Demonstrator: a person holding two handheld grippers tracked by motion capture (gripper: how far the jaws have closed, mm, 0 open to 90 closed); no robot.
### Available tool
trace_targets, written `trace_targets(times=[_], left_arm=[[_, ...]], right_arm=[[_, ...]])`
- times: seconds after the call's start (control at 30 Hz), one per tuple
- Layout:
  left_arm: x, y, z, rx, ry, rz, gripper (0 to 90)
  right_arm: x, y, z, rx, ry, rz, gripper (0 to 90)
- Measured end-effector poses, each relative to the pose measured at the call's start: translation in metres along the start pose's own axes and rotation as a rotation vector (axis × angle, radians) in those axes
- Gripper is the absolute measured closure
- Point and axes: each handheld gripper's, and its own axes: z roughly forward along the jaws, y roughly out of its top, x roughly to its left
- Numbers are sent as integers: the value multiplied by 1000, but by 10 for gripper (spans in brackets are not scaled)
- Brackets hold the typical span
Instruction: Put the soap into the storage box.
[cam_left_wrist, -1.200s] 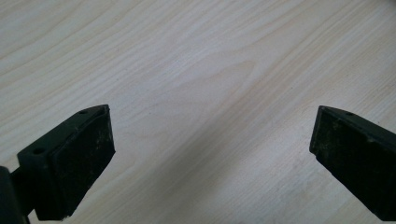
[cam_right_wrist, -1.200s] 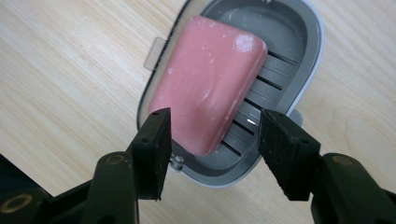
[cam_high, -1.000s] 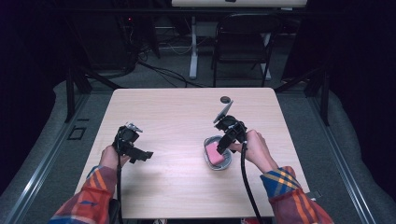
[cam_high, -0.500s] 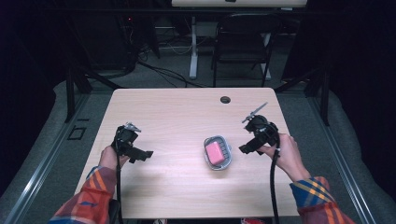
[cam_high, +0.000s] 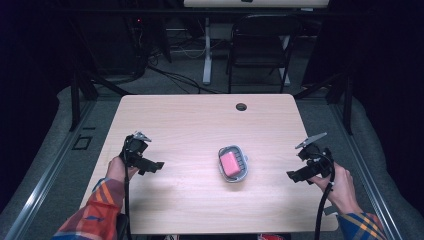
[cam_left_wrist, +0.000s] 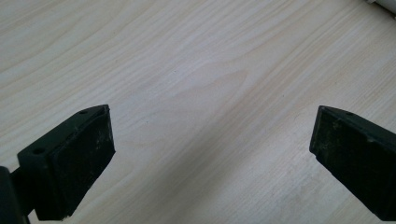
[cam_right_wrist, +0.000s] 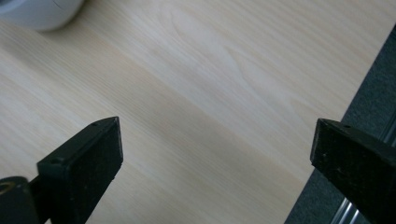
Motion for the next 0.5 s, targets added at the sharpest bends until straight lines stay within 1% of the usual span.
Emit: trace_targets(times=[0.03,0.07,0.1,0.13,0.17,0.2,0.23,0.27,0.3,0.37,0.4,0.43,0.47,0.5], left_arm=[[0,0,0,4,-1,2,0],[0,0,0,4,-1,2,0],[0,0,1,6,-6,3,0],[0,0,1,8,-9,6,0],[0,1,2,13,-8,10,0],[0,1,2,13,-8,10,0],[0,1,2,16,-9,12,0],[0,1,2,16,-9,12,0],[0,1,3,16,-9,13,0],[0,1,3,16,-13,13,0],[0,1,4,21,-15,16,0],[0,1,4,21,-15,16,0],[0,2,4,24,-16,18,0],[0,2,4,25,-17,20,0]], right_arm=[[-1,-5,3,5,-10,6,9],[-2,-8,5,4,-7,18,0],[-3,-13,9,15,-22,16,0],[-4,-17,13,25,-25,16,0],[-3,-19,17,34,-18,27,0],[-2,-22,24,62,-13,20,0],[-1,-25,31,75,-20,22,0],[-1,-25,31,75,-20,22,0],[-1,-26,36,125,-28,-5,0],[-1,-29,48,155,-12,-8,0],[-3,-28,56,201,0,-15,0],[-4,-27,60,214,5,-12,0],[-5,-27,63,214,21,0,0],[-5,-27,63,214,21,0,0]])
